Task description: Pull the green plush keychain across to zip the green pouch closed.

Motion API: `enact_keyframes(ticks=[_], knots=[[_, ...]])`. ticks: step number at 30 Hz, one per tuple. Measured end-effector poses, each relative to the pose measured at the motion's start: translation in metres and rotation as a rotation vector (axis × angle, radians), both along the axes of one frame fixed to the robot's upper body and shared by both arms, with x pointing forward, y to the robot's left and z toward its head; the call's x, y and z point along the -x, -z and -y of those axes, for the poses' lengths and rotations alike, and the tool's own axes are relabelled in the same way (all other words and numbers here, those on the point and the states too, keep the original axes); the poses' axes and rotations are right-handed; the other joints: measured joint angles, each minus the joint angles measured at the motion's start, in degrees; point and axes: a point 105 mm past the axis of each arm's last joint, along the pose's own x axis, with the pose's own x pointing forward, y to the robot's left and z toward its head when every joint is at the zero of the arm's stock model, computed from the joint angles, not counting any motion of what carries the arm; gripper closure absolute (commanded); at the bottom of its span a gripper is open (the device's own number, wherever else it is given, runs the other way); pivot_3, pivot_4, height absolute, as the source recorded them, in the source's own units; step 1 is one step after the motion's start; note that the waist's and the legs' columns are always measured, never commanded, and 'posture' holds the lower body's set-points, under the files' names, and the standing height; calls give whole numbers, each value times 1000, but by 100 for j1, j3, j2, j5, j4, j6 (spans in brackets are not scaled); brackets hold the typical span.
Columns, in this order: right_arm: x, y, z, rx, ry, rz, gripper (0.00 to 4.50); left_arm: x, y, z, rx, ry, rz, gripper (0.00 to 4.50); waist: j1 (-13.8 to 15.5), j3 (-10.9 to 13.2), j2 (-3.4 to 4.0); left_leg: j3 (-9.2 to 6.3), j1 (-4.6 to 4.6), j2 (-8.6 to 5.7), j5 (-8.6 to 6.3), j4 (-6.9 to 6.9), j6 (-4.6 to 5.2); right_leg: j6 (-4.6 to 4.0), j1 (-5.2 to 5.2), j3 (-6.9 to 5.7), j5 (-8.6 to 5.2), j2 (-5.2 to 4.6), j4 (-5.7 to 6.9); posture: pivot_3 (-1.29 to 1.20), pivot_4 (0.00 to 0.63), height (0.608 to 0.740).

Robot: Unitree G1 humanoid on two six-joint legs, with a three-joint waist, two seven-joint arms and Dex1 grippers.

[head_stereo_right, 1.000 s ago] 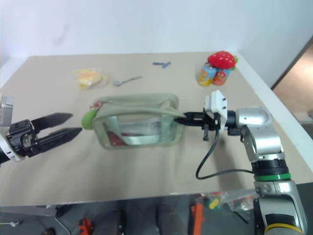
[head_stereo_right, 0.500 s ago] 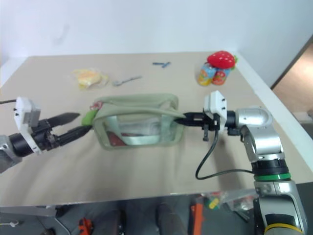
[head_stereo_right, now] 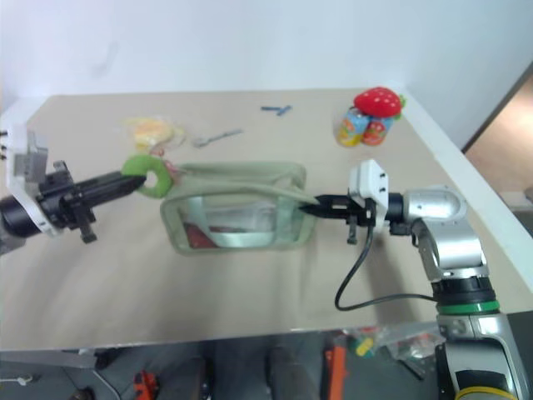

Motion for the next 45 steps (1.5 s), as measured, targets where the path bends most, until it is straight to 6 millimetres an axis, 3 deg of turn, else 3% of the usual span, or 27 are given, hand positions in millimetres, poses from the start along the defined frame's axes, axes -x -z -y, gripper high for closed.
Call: enact_keyframes(ticks=[3, 9, 13, 18, 24, 31, 36, 45], knots=[[0, 0, 0, 3, 0, 3, 4500, 0, -12, 17, -24, 65, 40, 4486, 2, 0, 0, 2, 1, -3, 0, 2, 0, 4, 3, 4, 2, -1, -1, 0, 150, 740], [0, 0, 0, 4, 2, 7, 4500, -4, 3, 57, -54, 218, 0, 4486, 2, 0, 0, -2, 1, -6, 0, 2, 0, 29, 4, 4, 17, -1, 0, 0, 150, 740], [0, 0, 0, 3, 6, 9, 4500, -8, 5, 70, -67, 255, -2, 4486, 2, 0, 0, -4, 1, -7, 0, 4, 0, 30, 7, 4, 18, -1, 0, 0, 150, 740], [0, 0, 0, 2, 11, 20, 4500, -16, 12, 71, -107, 252, -38, 4486, 1, 0, 0, -6, 1, -7, 0, 5, 0, 31, 8, 4, 18, -1, 0, 0, 150, 740], [0, 0, 0, 8, 12, 30, 4500, -12, 13, 68, -101, 281, -119, 2532, 0, 0, 0, -6, 0, -7, 0, 6, 0, 32, 7, 3, 19, -1, 0, 0, 150, 740], [-1, 0, -1, 9, 4, 38, 4500, -3, -6, 43, -110, 244, -113, 92, -3, 0, 0, -7, 0, -7, 0, 5, 0, 31, 5, 3, 18, -1, 0, 0, 150, 740], [-6, -2, -3, 15, -12, 41, 4500, 5, 8, 22, -153, 207, -193, 37, -11, 1, 2, -6, 2, -6, 0, 6, 0, 8, 5, 2, 4, -2, 0, 0, 150, 740], [-9, -1, -4, 31, -27, 46, 4500, 18, 33, 21, -191, 214, -258, 37, -11, 0, 2, -5, 3, -5, 0, 5, 0, 5, 5, 2, 3, -2, 1, 0, 150, 740]])
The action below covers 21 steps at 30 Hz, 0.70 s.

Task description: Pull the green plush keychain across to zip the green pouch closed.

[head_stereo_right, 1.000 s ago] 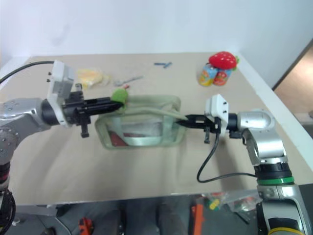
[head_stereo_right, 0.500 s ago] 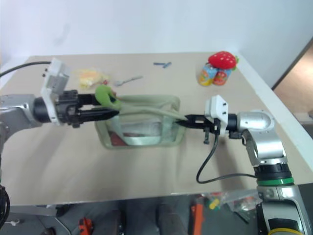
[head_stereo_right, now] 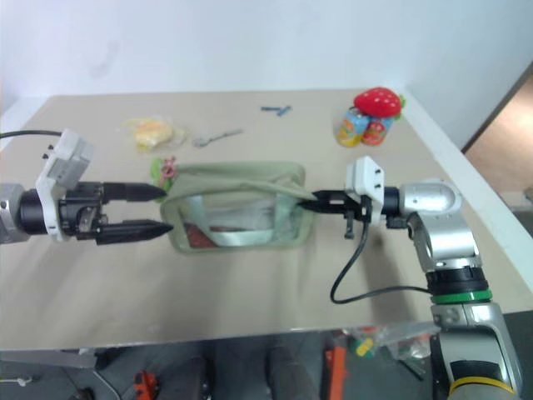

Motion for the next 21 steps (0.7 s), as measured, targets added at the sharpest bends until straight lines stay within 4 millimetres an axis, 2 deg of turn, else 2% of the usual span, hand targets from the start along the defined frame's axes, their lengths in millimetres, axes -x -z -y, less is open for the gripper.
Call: enact_keyframes(ticks=[4, 9, 11, 16, 21], knots=[[0, 0, -1, 2, -3, 0, 4500, 4, 6, -4, -6, -23, 20, 37, -4, 0, 0, 2, 2, 1, 0, -2, 0, -1, -1, 1, -1, 0, 0, 0, 150, 740], [1, 0, -1, 2, -3, 0, 4500, 8, 22, -19, 54, -120, -34, 37, -4, 0, -1, 1, 1, 5, 0, 1, 0, -2, -1, -2, -1, 1, 2, 0, 150, 740], [1, 0, -1, 4, -3, 1, 4500, 6, 19, -26, 89, -168, -21, 37, -2, 0, -1, 2, 1, 5, 0, 2, 0, -2, -2, -2, 0, 0, 1, 0, 150, 740], [4, 2, 1, 5, -3, -4, 4500, -13, 12, -56, 157, -379, 122, 37, 1, -1, 0, 5, 6, 4, 0, 2, 0, -3, 2, 0, 0, 0, 2, 0, 150, 740], [5, 1, 1, 9, -1, -3, 4500, -30, 19, -62, 187, -477, 190, 37, 3, -2, -2, 9, 5, 1, 0, 2, 0, -2, 2, 3, 1, -3, 1, 0, 150, 740]])
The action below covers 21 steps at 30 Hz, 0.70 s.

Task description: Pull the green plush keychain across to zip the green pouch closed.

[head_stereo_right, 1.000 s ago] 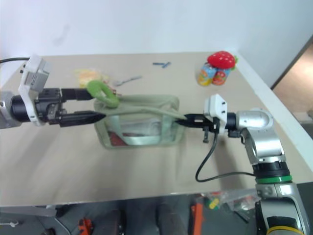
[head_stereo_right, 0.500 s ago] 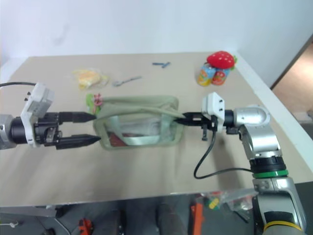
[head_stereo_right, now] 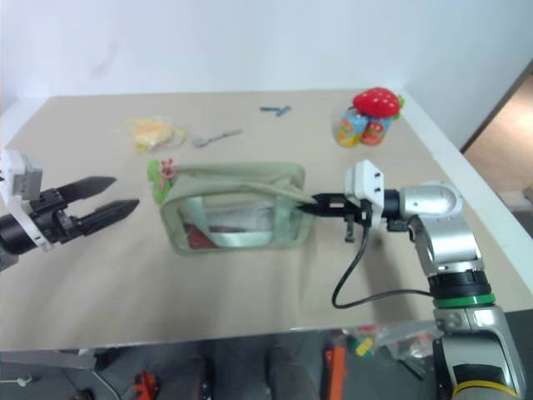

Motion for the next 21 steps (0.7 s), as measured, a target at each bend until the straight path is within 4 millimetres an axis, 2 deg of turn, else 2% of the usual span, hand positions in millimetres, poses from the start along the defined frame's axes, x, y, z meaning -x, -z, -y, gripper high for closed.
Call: enact_keyframes(ticks=[3, 8, 16, 17, 21], knots=[[0, 0, 0, 1, 1, 0, 4500, -11, 6, 0, 7, -39, 15, 37, 1, 0, -1, -2, -3, 0, 0, 0, 0, 2, -1, -1, 1, 1, 0, 0, 150, 740], [1, -1, 0, 2, 3, 2, 4500, -30, 6, -2, 19, -73, 51, 37, 0, 0, -1, -1, -2, 0, 0, 0, 0, 8, -1, 1, 6, 2, 0, 0, 150, 740], [0, 0, 0, 0, 12, 4, 4500, -43, 13, 12, 122, 34, -15, 37, 0, -1, -1, -3, -4, 0, 0, -1, 0, 27, -1, -1, 17, 2, 0, 0, 150, 740], [0, 0, 0, 1, 13, 3, 4500, -44, 13, 14, 137, 46, -23, 573, 0, -1, -2, -3, -4, 0, 0, -1, 0, 27, 0, -1, 17, 2, 0, 0, 150, 740], [2, 0, 0, 5, 11, 6, 4500, -47, 18, 19, 179, 73, -56, 1879, 0, -1, -2, -3, -4, 0, 0, 0, 0, 28, 0, -1, 18, 2, 0, 0, 150, 740]])
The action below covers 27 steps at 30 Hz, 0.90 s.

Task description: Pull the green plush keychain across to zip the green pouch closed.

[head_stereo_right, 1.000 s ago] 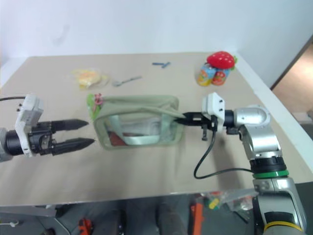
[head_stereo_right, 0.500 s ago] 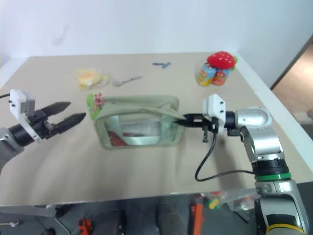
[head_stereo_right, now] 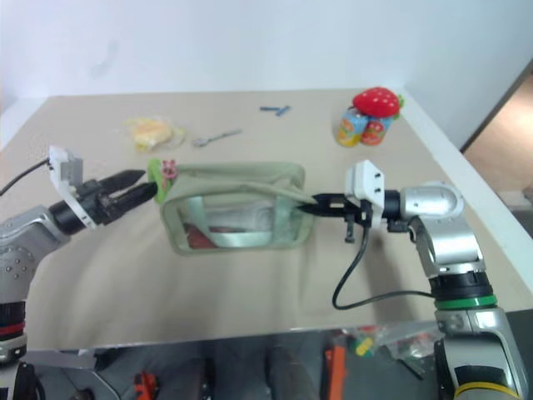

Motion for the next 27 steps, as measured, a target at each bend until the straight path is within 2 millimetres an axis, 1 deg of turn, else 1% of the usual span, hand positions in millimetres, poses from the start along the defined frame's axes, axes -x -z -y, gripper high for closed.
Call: enact_keyframes(ticks=[1, 5, 8, 10, 13, 16, 19, 21, 22, 24, 25, 27], knots=[[0, 0, 0, 1, 0, 0, 4500, -1, 1, 0, 6, -2, -6, 2094, -1, 0, 0, 0, 0, 0, 0, 0, 0, 0, 0, 0, 0, 0, 0, 0, 150, 740], [1, 0, 1, 8, 4, 2, 4500, -1, 3, 1, 26, 6, -20, 3592, 2, 0, 0, -1, 0, 0, 0, 0, 0, 0, 0, -1, 0, 0, 0, 0, 150, 740], [1, 0, 2, 11, 6, 0, 4500, -1, 3, 1, 35, 8, -20, 4483, 2, 0, 0, -1, -1, -2, 0, 1, 0, 1, 1, 0, 1, -1, 0, 0, 150, 740], [1, 0, 2, 12, 6, 0, 4500, -1, 1, 1, 41, 9, -17, 4483, 2, 0, 0, -2, -1, -2, 0, 1, 0, 2, 1, 0, 1, -1, 0, 0, 150, 740], [1, 0, 2, 13, 6, 0, 4500, 1, -8, 2, 65, 26, 3, 4483, 3, 0, 0, -3, -2, -2, 0, 1, 0, 1, 1, -1, 1, -1, 0, 0, 150, 740], [1, 0, 3, 18, 7, 0, 4500, 8, -26, 12, 73, 89, 37, 4483, 2, 0, -1, -3, -3, -2, 0, 1, 0, 2, 0, -1, 1, -2, 0, 0, 150, 740], [1, -1, 3, 23, 7, 3, 4500, 15, -52, 26, 46, 165, 98, 4483, 4, 1, -1, -6, -4, -3, 0, 2, 0, 3, 1, -2, 1, -1, -1, 0, 150, 740], [0, -1, 4, 25, 11, 1, 4500, 18, -73, 39, 21, 219, 158, 4483, 11, 1, -1, -7, -3, -6, 1, 3, -1, 4, 3, -2, 2, -2, -1, 0, 150, 740], [0, -2, 4, 26, 10, 3, 4500, 20, -78, 44, 12, 236, 174, 4483, 10, 1, -1, -6, -2, -6, 1, 3, -1, 5, 3, 0, 2, -2, -1, 0, 150, 740], [0, -2, 4, 29, 12, 4, 4500, 22, -81, 56, -17, 278, 186, 4483, 7, 1, -1, -5, -1, -7, 1, 3, -1, 5, 4, 1, 2, -2, -2, 0, 150, 740], [-1, -1, 5, 30, 13, 3, 4500, 21, -79, 63, -36, 296, 177, 4483, 8, 1, -1, -6, -1, -7, 1, 3, -1, 5, 4, 1, 2, -2, -1, 0, 150, 740], [-1, -2, 5, 30, 14, 4, 4500, 19, -73, 82, -76, 349, 162, 4483, 11, 1, -1, -8, -2, -7, 1, 3, -1, 5, 5, 0, 3, -2, -1, 0, 150, 740]])
